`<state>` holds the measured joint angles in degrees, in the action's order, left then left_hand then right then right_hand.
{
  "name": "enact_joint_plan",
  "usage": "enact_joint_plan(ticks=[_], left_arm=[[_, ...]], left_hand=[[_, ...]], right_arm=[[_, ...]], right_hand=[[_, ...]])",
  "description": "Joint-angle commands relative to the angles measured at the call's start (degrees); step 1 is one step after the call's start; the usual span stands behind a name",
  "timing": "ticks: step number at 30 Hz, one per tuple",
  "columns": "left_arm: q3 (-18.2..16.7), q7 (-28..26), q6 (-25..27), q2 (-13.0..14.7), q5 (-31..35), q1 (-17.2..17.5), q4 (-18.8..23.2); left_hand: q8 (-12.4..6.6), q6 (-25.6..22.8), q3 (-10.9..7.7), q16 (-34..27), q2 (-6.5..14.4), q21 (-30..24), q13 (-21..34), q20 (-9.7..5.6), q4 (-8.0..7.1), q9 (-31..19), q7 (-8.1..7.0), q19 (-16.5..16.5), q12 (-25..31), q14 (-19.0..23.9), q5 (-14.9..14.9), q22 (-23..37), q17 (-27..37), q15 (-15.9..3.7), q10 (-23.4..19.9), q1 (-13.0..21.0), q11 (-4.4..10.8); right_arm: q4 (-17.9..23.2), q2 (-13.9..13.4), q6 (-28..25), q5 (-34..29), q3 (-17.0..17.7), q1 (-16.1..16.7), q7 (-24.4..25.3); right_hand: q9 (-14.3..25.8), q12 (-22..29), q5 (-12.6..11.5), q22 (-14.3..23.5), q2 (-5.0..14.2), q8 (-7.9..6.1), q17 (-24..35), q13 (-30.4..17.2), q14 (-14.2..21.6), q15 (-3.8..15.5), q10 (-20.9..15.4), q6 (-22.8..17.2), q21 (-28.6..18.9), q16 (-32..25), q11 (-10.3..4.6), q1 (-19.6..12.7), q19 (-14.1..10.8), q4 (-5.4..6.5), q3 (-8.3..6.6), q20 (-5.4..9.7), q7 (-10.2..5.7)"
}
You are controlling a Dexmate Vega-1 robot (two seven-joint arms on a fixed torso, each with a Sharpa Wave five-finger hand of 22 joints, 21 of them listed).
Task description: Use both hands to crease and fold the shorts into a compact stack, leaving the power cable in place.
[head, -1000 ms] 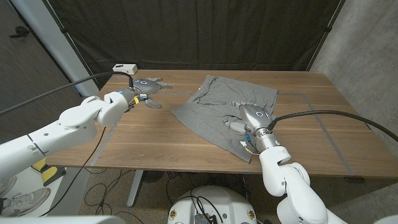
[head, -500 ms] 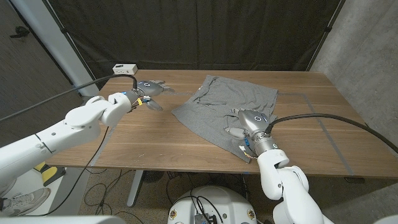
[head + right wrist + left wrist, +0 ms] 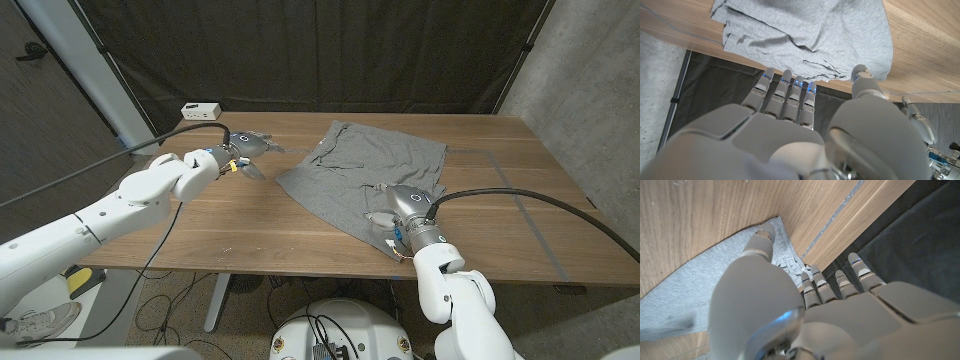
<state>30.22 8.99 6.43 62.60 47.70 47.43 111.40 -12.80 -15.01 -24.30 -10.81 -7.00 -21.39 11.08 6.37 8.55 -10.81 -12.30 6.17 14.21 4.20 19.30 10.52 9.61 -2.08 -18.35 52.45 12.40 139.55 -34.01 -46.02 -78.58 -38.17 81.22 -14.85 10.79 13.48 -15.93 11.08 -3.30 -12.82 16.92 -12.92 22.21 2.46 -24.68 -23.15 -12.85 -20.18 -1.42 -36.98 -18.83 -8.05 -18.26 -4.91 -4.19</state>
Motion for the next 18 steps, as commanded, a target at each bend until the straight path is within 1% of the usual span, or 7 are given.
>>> enact_joint_plan(ticks=[1,6,9,11,13,15,18], left_arm=[[2.0,1.5,-0.8,-1.7,4.7,-1.6,-1.8],[2.6,1.9,-0.7,-2.0,6.1,-1.9,-2.1],[2.9,2.2,-0.9,-2.2,6.4,-2.1,-2.4],[3.1,2.2,-1.1,-2.4,6.8,-2.3,-2.6],[3.2,2.2,-1.3,-2.5,7.0,-2.5,-2.8],[3.4,2.2,-1.5,-2.7,7.3,-2.7,-3.0],[3.8,2.2,-2.0,-3.0,7.4,-3.1,-3.4]], left_hand=[[-0.13,-0.6,0.51,-0.4,-0.1,0.2,0.2,0.02,-0.17,-0.2,-0.15,0.5,0.2,0.6,0.4,0.2,0.1,-0.62,-0.7,0.9,-0.04],[0.04,-0.4,0.75,-0.3,0.0,0.3,0.2,0.04,-0.22,-0.2,-0.16,0.6,0.1,0.6,0.4,0.2,0.1,-0.69,-0.7,1.1,-0.03],[0.09,-0.4,0.87,-0.3,0.0,0.3,0.2,0.04,-0.24,-0.2,-0.16,0.6,0.0,0.7,0.5,0.2,0.1,-0.74,-0.7,1.2,-0.02],[0.15,-0.4,0.96,-0.3,0.0,0.3,0.2,0.04,-0.26,-0.2,-0.17,0.7,0.0,0.7,0.5,0.2,0.1,-0.74,-0.6,1.3,-0.01],[0.2,-0.4,1.07,-0.2,0.1,0.4,0.2,0.05,-0.27,-0.2,-0.17,0.7,-0.1,0.7,0.6,0.2,0.1,-0.74,-0.6,1.5,0.0],[0.25,-0.4,1.17,-0.2,0.2,0.4,0.2,0.03,-0.29,-0.2,-0.18,0.8,-0.2,0.7,0.6,0.2,0.1,-0.74,-0.6,1.6,0.0],[0.33,-0.4,1.34,-0.2,0.3,0.4,0.2,-0.1,-0.31,-0.2,-0.18,1.0,-0.3,0.7,0.7,0.2,0.1,-0.83,-0.6,1.9,0.01]], right_arm=[[-0.6,3.0,0.6,-2.5,0.8,2.1,-4.1],[-1.6,4.1,0.5,-5.7,0.3,2.8,-5.5],[-1.5,4.6,0.8,-4.8,0.9,3.4,-5.7],[-1.6,5.1,0.6,-6.3,0.7,3.5,-7.1],[-1.3,5.1,0.9,-5.9,1.1,4.0,-7.7],[-1.7,5.8,0.6,-7.9,0.8,4.1,-8.9],[-2.0,6.4,0.8,-7.8,1.4,4.8,-10.1]], right_hand=[[0.3,0.4,-0.3,0.1,0.1,0.07,0.3,-0.2,0.4,4.58,-1.0,-0.6,-0.2,-0.6,-0.15,-0.7,0.0,-0.01,0.5,0.17,-0.11],[0.3,0.4,-0.3,0.1,-0.2,0.09,0.5,-0.3,0.5,4.59,-1.0,-0.8,0.0,-0.8,-0.16,-0.5,0.5,0.18,1.07,0.22,0.06],[0.3,0.4,-0.3,0.1,-0.42,0.15,0.7,-0.4,0.6,4.57,-1.1,-0.9,0.0,-0.9,-0.13,-0.3,0.8,0.33,1.48,0.17,0.06],[0.3,0.4,-0.4,0.1,-0.66,0.2,0.8,-0.4,0.5,4.7,-1.1,-0.9,0.1,-1.0,-0.13,-0.2,1.0,0.37,1.8,0.21,0.09],[0.3,0.4,-0.4,0.2,-0.68,0.23,1.0,-0.5,0.5,4.63,-1.1,-0.9,0.1,-1.1,0.0,-0.2,0.9,0.42,1.97,0.12,0.14],[0.3,0.4,-0.4,0.2,-0.71,0.26,1.0,-0.5,0.6,4.64,-1.1,-0.9,0.0,-1.1,0.23,-0.3,0.9,0.46,2.12,0.06,0.23],[0.3,0.4,-0.5,0.2,-0.72,0.31,1.2,-0.6,0.9,4.75,-1.1,-0.9,0.0,-1.4,-0.2,-0.4,1.0,0.44,2.28,0.18,0.17]])
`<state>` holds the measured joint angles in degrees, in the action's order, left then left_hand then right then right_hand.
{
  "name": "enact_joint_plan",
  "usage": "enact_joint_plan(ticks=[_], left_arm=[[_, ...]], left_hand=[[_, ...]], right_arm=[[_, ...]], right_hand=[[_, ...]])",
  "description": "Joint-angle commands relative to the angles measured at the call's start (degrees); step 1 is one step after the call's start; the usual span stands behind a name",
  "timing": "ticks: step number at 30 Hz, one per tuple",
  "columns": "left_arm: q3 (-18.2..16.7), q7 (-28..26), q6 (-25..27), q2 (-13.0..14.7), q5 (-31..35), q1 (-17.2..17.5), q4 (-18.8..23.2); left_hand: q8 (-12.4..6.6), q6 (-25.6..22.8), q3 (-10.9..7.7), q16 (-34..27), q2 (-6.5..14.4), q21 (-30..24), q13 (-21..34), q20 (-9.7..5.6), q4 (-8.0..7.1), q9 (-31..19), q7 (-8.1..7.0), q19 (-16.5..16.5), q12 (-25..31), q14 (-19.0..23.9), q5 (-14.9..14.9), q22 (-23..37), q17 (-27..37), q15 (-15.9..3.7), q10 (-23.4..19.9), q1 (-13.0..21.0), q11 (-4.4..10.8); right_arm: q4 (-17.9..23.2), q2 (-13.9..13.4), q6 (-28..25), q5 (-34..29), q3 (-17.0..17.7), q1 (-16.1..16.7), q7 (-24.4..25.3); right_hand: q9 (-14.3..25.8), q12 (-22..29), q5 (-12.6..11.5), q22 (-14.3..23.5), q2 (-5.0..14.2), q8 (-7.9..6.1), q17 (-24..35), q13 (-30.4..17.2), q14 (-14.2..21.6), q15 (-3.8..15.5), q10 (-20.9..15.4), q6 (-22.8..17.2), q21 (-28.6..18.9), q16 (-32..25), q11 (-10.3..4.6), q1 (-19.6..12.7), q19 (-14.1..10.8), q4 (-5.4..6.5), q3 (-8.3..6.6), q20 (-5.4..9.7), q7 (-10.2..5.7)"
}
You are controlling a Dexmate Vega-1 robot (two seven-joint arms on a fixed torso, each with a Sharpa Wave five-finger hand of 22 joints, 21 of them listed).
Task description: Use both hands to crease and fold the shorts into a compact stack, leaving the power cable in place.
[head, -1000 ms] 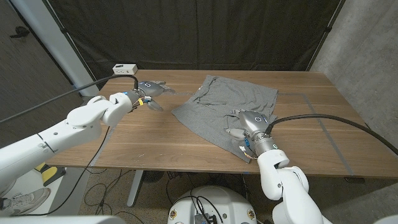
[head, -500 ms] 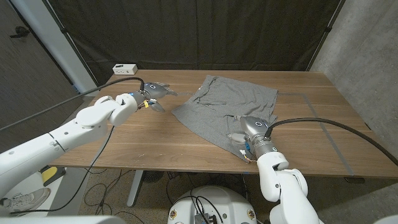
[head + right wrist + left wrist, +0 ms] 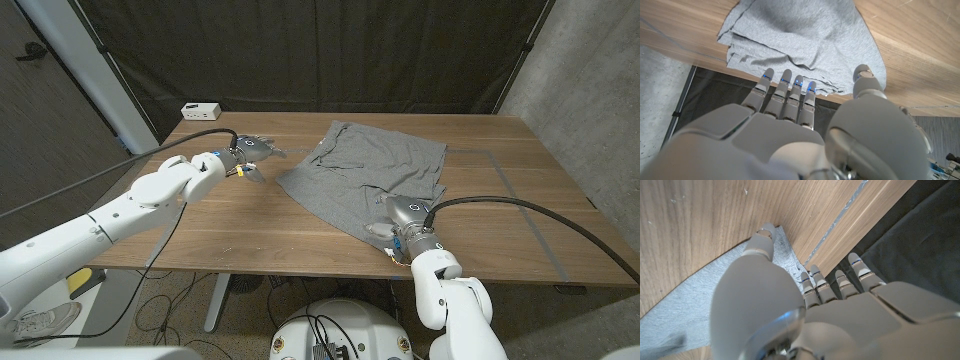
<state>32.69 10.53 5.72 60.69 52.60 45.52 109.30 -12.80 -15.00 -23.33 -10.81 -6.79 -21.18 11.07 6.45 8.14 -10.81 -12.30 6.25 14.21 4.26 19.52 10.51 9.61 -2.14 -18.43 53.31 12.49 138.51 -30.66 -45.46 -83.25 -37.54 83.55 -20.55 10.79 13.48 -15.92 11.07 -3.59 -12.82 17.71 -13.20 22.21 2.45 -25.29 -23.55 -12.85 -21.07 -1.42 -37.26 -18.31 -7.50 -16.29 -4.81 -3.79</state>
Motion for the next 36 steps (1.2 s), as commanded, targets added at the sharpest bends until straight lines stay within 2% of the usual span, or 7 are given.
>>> enact_joint_plan(ticks=[1,14,23,34,36], left_arm=[[1.4,0.7,-1.4,-1.2,2.6,-1.3,-1.5],[2.5,-1.8,-2.8,-1.9,3.6,-1.4,-3.3],[3.0,-6.2,-3.2,-2.4,4.4,-0.8,-5.2],[5.2,-11.4,-3.7,-3.9,7.2,-1.7,-9.0],[5.6,-13.9,-3.5,-4.2,8.3,-1.7,-9.9]], left_hand=[[0.36,-0.4,0.42,-0.1,0.1,0.2,0.3,-0.15,0.09,-0.2,-0.18,0.9,-0.3,0.7,0.4,0.2,0.1,-0.75,-0.5,1.1,-0.07],[0.29,-1.4,1.26,-0.1,0.7,0.3,0.3,-0.62,-0.09,-0.2,-0.1,1.5,-0.4,1.3,0.6,0.3,0.1,-1.66,-1.6,2.1,-0.01],[0.04,-2.8,2.3,-0.3,1.2,0.5,0.4,-0.72,-0.27,-0.2,-0.09,2.2,-0.3,2.5,0.5,0.3,0.1,-2.48,-3.3,3.0,0.03],[0.07,-3.6,3.11,-0.4,2.3,0.3,0.4,-1.27,-0.5,-0.3,-0.16,3.6,-0.5,3.9,0.4,0.4,0.1,-3.6,-4.5,4.1,0.12],[-0.01,-4.1,3.36,-0.5,2.6,0.2,0.5,-1.56,-0.58,-0.3,-0.12,4.0,-0.5,4.4,0.3,0.4,0.1,-4.02,-5.1,4.4,0.13]], right_arm=[[-1.1,3.3,0.2,-3.6,0.7,2.6,-4.7],[-2.8,5.6,1.4,-8.8,1.2,3.8,-7.7],[-3.4,7.0,2.5,-10.5,2.0,4.6,-9.6],[-4.1,8.2,3.4,-12.9,3.1,5.7,-11.9],[-4.9,8.0,3.3,-12.9,3.2,6.4,-9.0]], right_hand=[[0.3,0.4,-0.6,0.2,-0.35,0.33,0.4,-0.3,0.9,4.82,-0.5,-0.5,0.0,-0.5,-0.28,-0.3,0.4,-0.16,0.3,0.07,-0.21],[0.4,0.3,-1.2,0.2,0.3,0.57,1.2,-0.6,1.0,5.52,-0.1,-0.3,-0.1,-1.1,-0.66,-2.9,0.4,-0.79,0.45,0.61,-0.58],[0.4,0.2,-1.6,0.2,0.8,0.64,1.8,-0.8,1.0,6.08,0.0,-0.4,-0.3,-1.6,-1.23,-5.1,0.2,-1.23,0.5,1.19,-1.0],[0.4,0.1,-2.0,0.2,1.36,0.79,2.6,-1.0,0.9,6.5,0.2,-0.2,-0.5,-2.2,-1.44,-7.4,0.0,-1.44,0.76,1.33,-1.01],[0.4,0.1,-2.1,0.2,1.49,0.82,2.7,-1.1,0.8,6.77,0.3,-0.2,-0.4,-2.3,-1.85,-8.1,0.1,-1.61,0.71,1.61,-1.22]])
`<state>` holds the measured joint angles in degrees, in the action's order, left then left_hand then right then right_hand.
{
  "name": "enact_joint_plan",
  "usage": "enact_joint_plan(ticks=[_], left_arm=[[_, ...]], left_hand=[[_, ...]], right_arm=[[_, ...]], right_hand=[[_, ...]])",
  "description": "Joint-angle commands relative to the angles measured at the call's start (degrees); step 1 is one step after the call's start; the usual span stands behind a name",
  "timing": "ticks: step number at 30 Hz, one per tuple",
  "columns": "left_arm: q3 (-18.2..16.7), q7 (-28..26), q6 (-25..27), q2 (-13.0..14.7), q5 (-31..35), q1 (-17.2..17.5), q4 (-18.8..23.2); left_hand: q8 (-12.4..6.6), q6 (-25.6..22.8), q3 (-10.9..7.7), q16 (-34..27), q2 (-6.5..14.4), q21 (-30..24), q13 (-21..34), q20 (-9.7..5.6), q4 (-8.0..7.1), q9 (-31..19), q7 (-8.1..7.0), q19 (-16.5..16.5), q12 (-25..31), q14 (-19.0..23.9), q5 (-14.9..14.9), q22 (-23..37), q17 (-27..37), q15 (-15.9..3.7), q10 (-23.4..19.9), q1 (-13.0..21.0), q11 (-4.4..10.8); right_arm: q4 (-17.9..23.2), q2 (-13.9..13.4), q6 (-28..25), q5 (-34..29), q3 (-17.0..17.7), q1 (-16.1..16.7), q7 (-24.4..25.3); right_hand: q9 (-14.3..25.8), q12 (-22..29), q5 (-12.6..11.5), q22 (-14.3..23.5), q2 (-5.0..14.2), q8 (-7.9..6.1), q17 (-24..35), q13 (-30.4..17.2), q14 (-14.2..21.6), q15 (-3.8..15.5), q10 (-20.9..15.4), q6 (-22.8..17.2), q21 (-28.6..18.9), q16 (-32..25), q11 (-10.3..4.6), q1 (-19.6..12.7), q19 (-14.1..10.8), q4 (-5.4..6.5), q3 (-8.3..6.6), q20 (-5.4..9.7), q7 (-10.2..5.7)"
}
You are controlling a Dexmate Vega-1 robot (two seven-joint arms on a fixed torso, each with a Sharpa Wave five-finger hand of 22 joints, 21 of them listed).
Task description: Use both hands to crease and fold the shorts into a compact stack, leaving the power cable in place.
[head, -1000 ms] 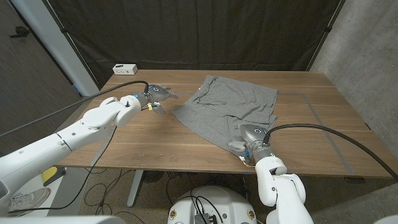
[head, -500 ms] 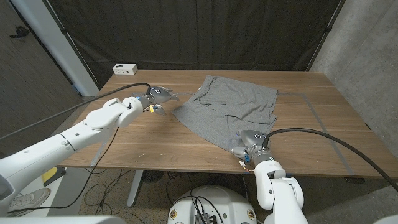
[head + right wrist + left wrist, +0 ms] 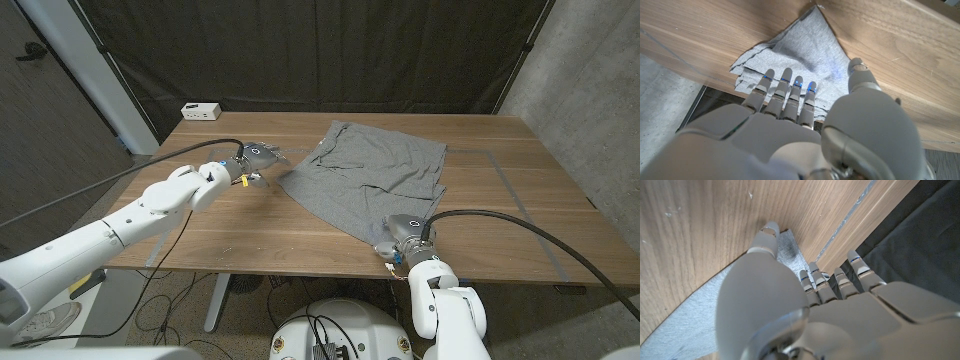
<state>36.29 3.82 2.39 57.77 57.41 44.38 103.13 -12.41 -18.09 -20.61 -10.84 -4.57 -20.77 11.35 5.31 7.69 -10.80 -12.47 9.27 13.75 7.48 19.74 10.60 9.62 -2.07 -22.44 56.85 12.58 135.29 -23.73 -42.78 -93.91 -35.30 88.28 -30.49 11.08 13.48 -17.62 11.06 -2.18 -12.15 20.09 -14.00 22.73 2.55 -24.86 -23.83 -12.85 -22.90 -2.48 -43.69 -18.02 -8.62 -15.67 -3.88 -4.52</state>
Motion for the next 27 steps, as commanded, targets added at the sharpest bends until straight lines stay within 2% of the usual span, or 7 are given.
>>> enact_joint_plan(ticks=[1,6,8,9,12,15,27], left_arm=[[2.1,-8.1,-0.1,-1.4,3.8,-0.5,-4.1],[3.0,-11.8,-0.3,-2.0,4.5,-0.8,-6.1],[3.5,-13.1,-0.3,-2.3,4.9,-1.0,-7.0],[3.7,-14.7,-0.5,-2.6,4.7,-0.9,-7.7],[4.4,-19.2,-0.5,-3.3,5.2,-0.9,-9.6],[5.1,-19.8,-0.7,-3.7,5.1,-1.3,-10.6],[7.8,-24.1,-0.8,-6.1,4.4,-3.6,-15.5]], left_hand=[[-0.47,-1.3,0.87,-0.5,0.6,-0.2,0.2,-0.59,-0.19,-0.3,0.06,1.2,0.1,1.7,0.0,0.3,0.1,-4.44,-1.7,1.0,0.05],[-0.85,-3.2,2.14,-0.5,1.1,-0.2,0.3,-0.97,-0.31,-0.3,0.07,2.0,0.2,3.3,-0.4,0.4,0.1,-5.65,-4.0,1.7,0.1],[-1.23,-5.1,3.25,-0.5,1.3,-0.1,0.4,-0.95,-0.43,-0.3,0.04,2.4,0.3,4.4,-0.8,0.5,0.2,-6.12,-5.8,2.1,0.09],[-1.35,-5.7,3.51,-0.5,1.3,-0.1,0.4,-1.12,-0.48,-0.3,0.11,2.5,0.2,4.7,-0.9,0.5,0.2,-6.34,-6.1,2.1,0.12],[-2.02,-8.7,5.07,-0.6,1.5,-0.2,0.5,-1.5,-0.59,-0.4,0.05,3.5,0.4,6.6,-1.2,0.6,0.2,-7.59,-8.9,2.7,0.11],[-2.2,-9.4,5.54,-0.6,1.5,-0.4,0.5,-1.76,-0.65,-0.5,0.01,4.0,0.4,7.2,-1.3,0.6,0.3,-7.67,-9.7,2.8,0.11],[-2.52,-11.4,6.52,-1.0,3.3,-0.9,0.5,-2.34,-1.48,-0.6,-0.04,5.6,0.3,9.3,-1.6,0.8,0.5,-8.15,-11.7,2.6,0.13]], right_arm=[[-2.1,1.0,0.6,-2.4,0.9,1.8,1.9],[-3.9,1.1,0.3,-2.3,0.9,2.1,5.4],[-3.9,1.5,0.2,-2.1,1.1,2.0,3.9],[-4.5,1.1,0.2,-1.7,0.9,2.4,6.9],[-4.3,1.1,0.2,-0.5,1.0,2.2,6.5],[-4.6,1.4,0.0,-1.8,1.0,1.5,3.2],[-6.6,0.4,-0.7,-0.8,1.3,0.3,4.1]], right_hand=[[0.1,0.1,-0.4,0.2,0.13,0.14,0.4,-0.3,0.6,6.8,-0.2,0.0,-0.4,-0.6,-0.71,-2.0,-0.2,-0.53,0.09,0.71,-0.53],[0.1,0.8,-0.7,0.3,0.37,-0.39,1.3,-0.5,2.6,7.55,-1.7,-1.7,-0.8,-2.1,-1.15,-3.5,-0.9,-0.37,0.62,1.14,-1.05],[0.2,1.1,-0.7,0.3,0.38,-0.58,1.8,-0.7,3.1,7.85,-2.2,-2.5,-0.9,-2.7,-1.36,-4.0,-1.2,-0.24,0.98,1.44,-1.53],[0.2,1.2,-0.7,0.3,0.37,-0.65,2.1,-0.7,3.4,7.71,-2.4,-2.9,-1.0,-3.0,-1.27,-4.2,-1.3,-0.17,1.19,1.37,-1.37],[0.2,1.6,-0.8,0.3,0.35,-0.79,2.9,-0.9,4.1,8.11,-3.0,-3.7,-1.0,-3.8,-1.61,-4.7,-1.4,-0.05,1.67,1.51,-1.5],[0.2,1.8,-0.9,0.3,0.33,-0.74,3.4,-1.0,4.4,8.27,-3.2,-3.9,-1.1,-4.3,-1.64,-5.0,-1.5,0.04,2.02,1.58,-1.59],[0.2,2.3,-1.3,0.4,1.16,-0.57,5.8,-1.6,5.0,8.95,-3.6,-4.9,-1.4,-6.2,-2.21,-7.8,-1.9,-0.06,2.78,1.93,-2.32]])
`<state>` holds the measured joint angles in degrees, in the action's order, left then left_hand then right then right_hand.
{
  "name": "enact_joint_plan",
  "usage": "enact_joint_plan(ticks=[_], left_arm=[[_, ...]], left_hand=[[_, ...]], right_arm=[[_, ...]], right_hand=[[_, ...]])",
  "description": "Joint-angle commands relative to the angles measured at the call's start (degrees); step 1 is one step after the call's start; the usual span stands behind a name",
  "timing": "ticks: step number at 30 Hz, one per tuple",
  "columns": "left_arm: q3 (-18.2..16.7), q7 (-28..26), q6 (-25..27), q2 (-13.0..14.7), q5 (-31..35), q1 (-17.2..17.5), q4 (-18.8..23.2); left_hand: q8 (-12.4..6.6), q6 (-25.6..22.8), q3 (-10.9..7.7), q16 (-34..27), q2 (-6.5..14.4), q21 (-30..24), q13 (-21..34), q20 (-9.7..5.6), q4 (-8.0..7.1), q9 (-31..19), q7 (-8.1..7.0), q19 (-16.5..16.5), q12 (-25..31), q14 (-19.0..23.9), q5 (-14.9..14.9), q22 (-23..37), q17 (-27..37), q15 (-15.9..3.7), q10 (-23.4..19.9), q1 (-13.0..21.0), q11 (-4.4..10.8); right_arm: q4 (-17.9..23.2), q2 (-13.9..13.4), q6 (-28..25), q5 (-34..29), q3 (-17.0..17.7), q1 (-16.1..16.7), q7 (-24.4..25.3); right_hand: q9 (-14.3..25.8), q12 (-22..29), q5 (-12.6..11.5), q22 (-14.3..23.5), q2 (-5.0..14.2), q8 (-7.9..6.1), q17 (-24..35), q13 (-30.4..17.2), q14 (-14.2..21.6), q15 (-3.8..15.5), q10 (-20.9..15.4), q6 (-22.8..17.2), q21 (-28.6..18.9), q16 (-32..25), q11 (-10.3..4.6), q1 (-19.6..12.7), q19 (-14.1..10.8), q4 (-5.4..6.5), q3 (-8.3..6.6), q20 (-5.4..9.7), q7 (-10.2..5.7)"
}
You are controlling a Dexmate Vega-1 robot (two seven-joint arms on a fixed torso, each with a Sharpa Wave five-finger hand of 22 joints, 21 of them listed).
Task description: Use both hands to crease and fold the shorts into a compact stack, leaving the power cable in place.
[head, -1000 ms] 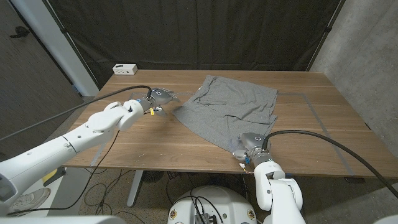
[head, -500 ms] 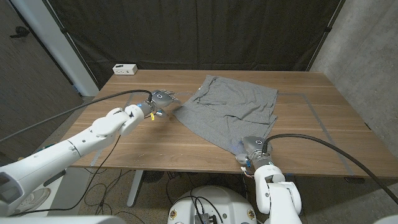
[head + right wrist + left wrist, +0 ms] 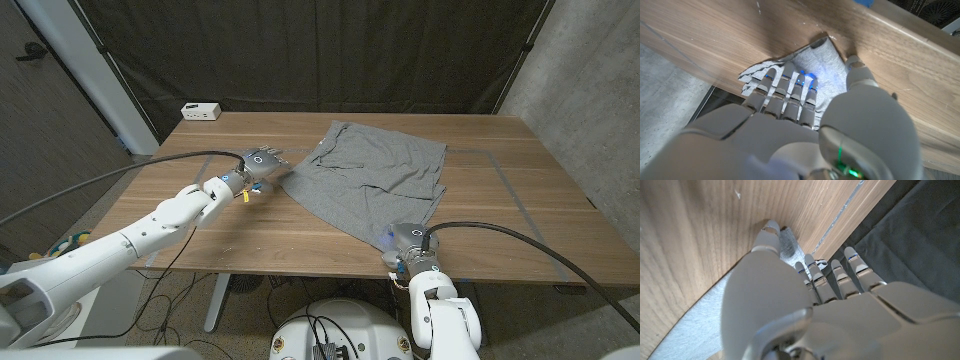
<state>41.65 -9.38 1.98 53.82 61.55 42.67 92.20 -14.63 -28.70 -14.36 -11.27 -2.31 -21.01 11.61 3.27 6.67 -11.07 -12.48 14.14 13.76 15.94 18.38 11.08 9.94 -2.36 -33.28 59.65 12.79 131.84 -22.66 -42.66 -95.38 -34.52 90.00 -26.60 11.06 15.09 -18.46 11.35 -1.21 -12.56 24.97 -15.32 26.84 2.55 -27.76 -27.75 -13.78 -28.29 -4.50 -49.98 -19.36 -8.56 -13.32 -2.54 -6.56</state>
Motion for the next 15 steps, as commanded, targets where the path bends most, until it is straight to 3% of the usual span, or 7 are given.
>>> enact_joint_plan(ticks=[1,7,10,11,12,14,15], left_arm=[[2.7,-11.2,-0.5,-2.4,0.3,-2.1,-4.9],[4.1,-9.6,-1.9,-4.0,-2.0,-4.0,-7.1],[4.7,-8.7,-3.1,-5.1,-3.8,-5.1,-8.7],[5.0,-8.6,-3.4,-5.4,-4.2,-5.5,-9.2],[5.3,-8.4,-3.6,-5.7,-4.3,-5.8,-9.5],[5.8,-8.5,-3.9,-6.1,-4.5,-6.4,-10.2],[6.1,-8.7,-4.1,-6.4,-4.7,-6.7,-10.6]], left_hand=[[-0.3,-0.9,0.31,-0.7,1.2,-0.7,0.3,-0.32,-0.54,-0.3,-0.04,0.8,0.3,1.1,-0.2,0.3,0.2,-7.85,-1.0,-0.3,-0.08],[-0.18,-1.2,0.54,-0.9,2.4,-0.7,0.3,-0.02,-1.12,-0.2,-0.08,0.8,0.2,2.1,-0.3,0.4,0.3,-8.15,-1.6,-0.7,-0.09],[0.11,-1.5,0.2,-0.8,4.8,-0.8,0.2,0.28,-2.18,-0.1,-0.1,0.9,-0.2,2.8,-0.2,0.6,0.5,-8.68,-1.7,-1.3,-0.07],[0.02,-2.1,-0.13,-0.7,6.0,-0.9,0.2,0.44,-2.43,-0.2,-0.12,0.8,-0.2,3.0,-0.1,0.6,0.5,-8.67,-2.3,-1.2,-0.09],[-0.28,-3.5,-0.25,-0.4,6.7,-1.0,0.2,0.48,-2.43,-0.2,-0.06,0.9,-0.2,3.4,-0.1,0.7,0.3,-8.56,-3.5,-1.0,-0.07],[-1.7,-9.9,-0.39,0.4,8.0,-1.3,0.2,0.07,-1.49,-0.2,-0.13,0.9,0.3,4.4,-0.6,0.8,0.1,-8.63,-9.4,0.4,-0.02],[-1.79,-11.1,-0.52,0.2,8.5,-1.4,0.0,-0.01,-1.31,-0.2,-0.09,1.1,-0.1,5.4,-0.7,0.8,0.2,-8.79,-9.7,0.7,-0.02]], right_arm=[[-2.9,-0.9,-0.6,1.8,0.8,-1.6,0.3],[-2.8,-1.5,-0.8,3.6,0.8,-2.4,1.1],[-2.7,-2.2,-0.6,4.8,1.0,-2.9,1.5],[-2.7,-2.3,-0.7,5.2,1.0,-3.1,1.4],[-2.7,-2.4,-0.8,5.4,0.9,-3.3,1.3],[-2.6,-2.7,-0.8,6.5,1.0,-3.5,1.9],[-2.5,-3.0,-0.7,7.0,1.0,-3.6,2.4]], right_hand=[[0.2,0.8,-0.5,0.1,0.55,-0.18,1.2,-0.3,0.9,9.09,-0.8,-1.2,-0.5,-1.1,-0.38,-2.0,-0.7,-0.14,0.38,0.81,-0.35],[0.2,1.4,-0.8,0.1,2.08,-0.4,2.6,-0.6,1.6,9.49,-1.9,-2.5,-0.9,-2.3,-1.02,-4.2,-1.4,-0.2,0.16,1.0,-0.68],[0.2,1.8,-0.9,0.2,2.8,-0.85,3.2,-0.7,2.4,9.64,-2.7,-4.1,-1.1,-3.0,-1.29,-4.9,-1.9,-0.1,0.11,1.09,-1.05],[0.2,2.6,-0.9,0.2,3.37,-1.47,3.5,-0.8,2.6,9.67,-4.6,-6.2,-1.2,-3.2,-1.9,-5.6,-2.0,-0.02,0.07,1.1,-1.55],[0.2,3.1,-0.9,0.2,3.74,-1.94,3.7,-0.9,3.3,9.65,-5.8,-7.9,-1.4,-3.4,-2.07,-5.9,-2.3,0.01,0.0,1.24,-1.76],[0.1,4.5,-0.9,0.2,4.79,-2.97,4.3,-1.1,5.2,9.87,-9.0,-12.0,-1.6,-4.3,-3.86,-6.9,-2.6,0.15,-0.09,1.43,-2.34],[0.0,4.9,-0.8,0.2,4.98,-3.08,4.6,-1.2,5.7,9.98,-10.0,-12.7,-1.6,-4.7,-3.92,-7.2,-2.7,0.11,-0.05,1.53,-2.47]])
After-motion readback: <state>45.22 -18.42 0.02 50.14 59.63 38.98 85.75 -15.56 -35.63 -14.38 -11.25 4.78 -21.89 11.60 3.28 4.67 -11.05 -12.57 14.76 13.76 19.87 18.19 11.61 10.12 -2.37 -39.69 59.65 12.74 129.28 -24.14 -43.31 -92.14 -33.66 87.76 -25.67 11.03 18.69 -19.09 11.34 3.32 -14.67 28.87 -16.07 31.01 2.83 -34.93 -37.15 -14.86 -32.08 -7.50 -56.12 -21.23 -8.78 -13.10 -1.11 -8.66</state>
